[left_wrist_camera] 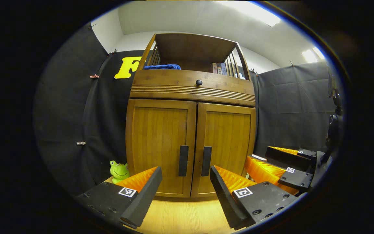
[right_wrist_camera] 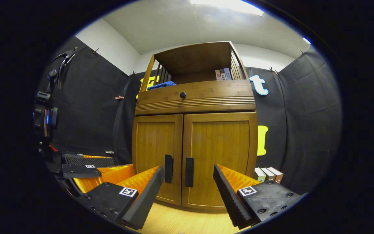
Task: Open the right door of the double-door shoe cabinet with the right hand, and open the left door with the left hand.
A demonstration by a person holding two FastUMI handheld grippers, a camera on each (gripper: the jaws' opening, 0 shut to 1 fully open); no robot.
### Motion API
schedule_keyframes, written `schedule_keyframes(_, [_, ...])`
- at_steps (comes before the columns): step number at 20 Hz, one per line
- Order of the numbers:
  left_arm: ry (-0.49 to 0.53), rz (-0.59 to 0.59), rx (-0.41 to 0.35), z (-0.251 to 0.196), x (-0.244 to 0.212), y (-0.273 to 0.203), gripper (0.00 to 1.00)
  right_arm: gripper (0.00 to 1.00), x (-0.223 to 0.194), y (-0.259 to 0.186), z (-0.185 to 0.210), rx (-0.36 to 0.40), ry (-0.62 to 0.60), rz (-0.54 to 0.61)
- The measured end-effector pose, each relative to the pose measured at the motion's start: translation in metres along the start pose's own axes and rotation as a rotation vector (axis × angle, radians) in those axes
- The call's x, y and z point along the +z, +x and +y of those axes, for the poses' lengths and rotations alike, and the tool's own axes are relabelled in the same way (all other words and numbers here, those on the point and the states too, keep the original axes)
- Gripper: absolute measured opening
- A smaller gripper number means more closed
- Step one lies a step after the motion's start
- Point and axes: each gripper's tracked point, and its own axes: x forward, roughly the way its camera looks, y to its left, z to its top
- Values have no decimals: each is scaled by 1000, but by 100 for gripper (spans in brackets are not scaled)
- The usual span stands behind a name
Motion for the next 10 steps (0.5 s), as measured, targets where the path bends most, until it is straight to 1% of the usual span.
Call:
schedule_keyframes(2, [2, -5, 6, 10, 0, -4, 93, 97, -2, 3, 0, -2, 2, 0])
schedule_keyframes(3, [3, -8, 10, 15, 1, -7, 93, 95, -4, 4, 0, -2, 2, 5])
schedule_keyframes(4, [3, -13, 15, 17, 2, -8, 93, 97, -7, 6, 1, 1, 3, 12])
schedule_keyframes(7, [-3, -22, 26, 25, 2, -17, 93, 98, -12, 14, 9, 10, 7, 29])
schedule_keyframes(10, [4, -19, 31, 35, 2, -25, 93, 97, -15, 25, 7, -5, -8, 34])
